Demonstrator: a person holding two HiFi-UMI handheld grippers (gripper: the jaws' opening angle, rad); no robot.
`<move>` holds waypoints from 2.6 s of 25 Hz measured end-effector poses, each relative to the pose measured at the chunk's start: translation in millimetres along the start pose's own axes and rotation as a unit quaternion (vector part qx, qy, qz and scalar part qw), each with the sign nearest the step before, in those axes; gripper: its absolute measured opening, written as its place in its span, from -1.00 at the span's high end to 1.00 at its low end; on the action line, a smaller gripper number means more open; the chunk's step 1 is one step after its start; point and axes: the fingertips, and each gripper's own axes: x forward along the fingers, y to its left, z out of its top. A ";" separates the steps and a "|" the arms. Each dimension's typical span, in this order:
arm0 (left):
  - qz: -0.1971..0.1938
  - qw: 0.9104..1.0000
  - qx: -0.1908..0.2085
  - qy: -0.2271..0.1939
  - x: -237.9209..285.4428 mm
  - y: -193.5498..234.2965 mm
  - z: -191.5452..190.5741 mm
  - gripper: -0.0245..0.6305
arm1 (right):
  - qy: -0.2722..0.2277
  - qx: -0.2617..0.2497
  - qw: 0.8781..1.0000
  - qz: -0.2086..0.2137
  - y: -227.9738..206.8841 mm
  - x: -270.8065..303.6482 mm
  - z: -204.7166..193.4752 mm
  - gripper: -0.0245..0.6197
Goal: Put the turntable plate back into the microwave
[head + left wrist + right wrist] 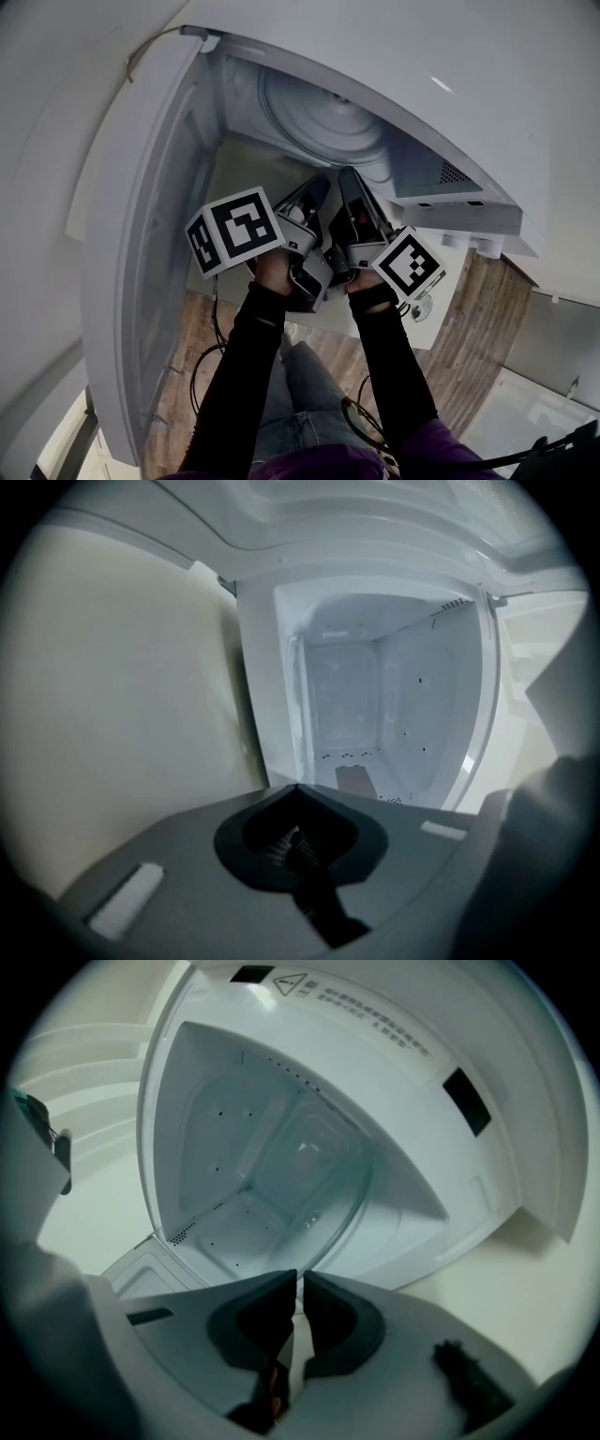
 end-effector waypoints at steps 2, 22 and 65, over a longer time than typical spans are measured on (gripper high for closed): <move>-0.002 1.000 -0.006 0.000 -0.1 0.5 -2.0 0.90 | 0.001 0.006 1.000 -0.005 -1.6 0.2 -0.8 0.83; 0.047 0.958 0.280 -0.049 -42.4 -59.7 -20.6 0.90 | 0.027 -0.134 0.991 -0.011 49.6 -46.7 13.2 0.83; 0.023 0.704 0.639 -0.309 -144.6 -294.5 -45.6 0.90 | -0.179 -0.432 0.878 0.097 242.3 -164.2 114.7 0.90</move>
